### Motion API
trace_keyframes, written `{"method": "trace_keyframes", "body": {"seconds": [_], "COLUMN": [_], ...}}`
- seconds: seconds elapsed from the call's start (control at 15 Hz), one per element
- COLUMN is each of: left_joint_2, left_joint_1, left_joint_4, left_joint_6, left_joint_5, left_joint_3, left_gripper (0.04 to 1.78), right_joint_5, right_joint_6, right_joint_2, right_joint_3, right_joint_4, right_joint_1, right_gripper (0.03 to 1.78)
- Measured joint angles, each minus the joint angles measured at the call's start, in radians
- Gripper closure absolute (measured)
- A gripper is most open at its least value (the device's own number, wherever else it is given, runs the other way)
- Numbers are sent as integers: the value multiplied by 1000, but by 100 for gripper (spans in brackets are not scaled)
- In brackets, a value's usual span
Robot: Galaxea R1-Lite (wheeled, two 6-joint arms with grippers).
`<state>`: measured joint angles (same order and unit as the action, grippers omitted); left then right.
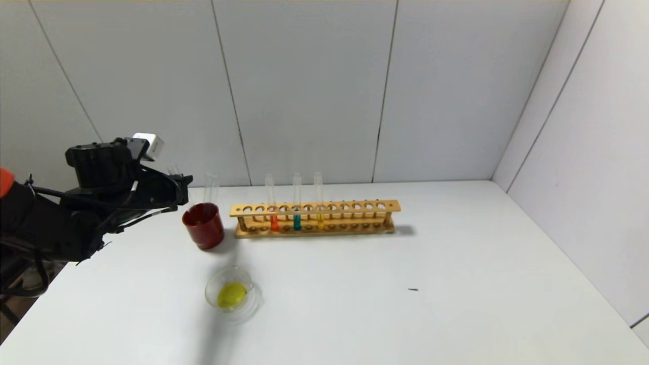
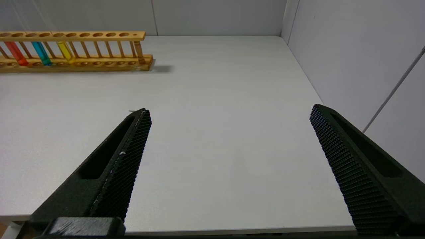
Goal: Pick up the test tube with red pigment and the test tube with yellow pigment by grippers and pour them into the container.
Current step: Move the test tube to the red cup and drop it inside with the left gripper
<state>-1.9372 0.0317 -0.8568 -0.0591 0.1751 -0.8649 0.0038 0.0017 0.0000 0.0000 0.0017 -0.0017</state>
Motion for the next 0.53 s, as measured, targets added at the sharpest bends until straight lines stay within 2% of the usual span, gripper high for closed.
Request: {"method": "trace_keyframes", "body": {"seconds": [0.53], "left_joint_2": [-117], "left_joint_1": [3], "left_joint_4": [-82], "left_joint_6": [-2], "left_joint_5": [2], "left_joint_3": [-1], "left_gripper": [149], "right_joint_5": [0], "right_joint_6": [0], "right_joint_2": [0], "right_joint_3": [0], "right_joint_4": [0], "right_joint_1": [0], "right_gripper": [6]}}
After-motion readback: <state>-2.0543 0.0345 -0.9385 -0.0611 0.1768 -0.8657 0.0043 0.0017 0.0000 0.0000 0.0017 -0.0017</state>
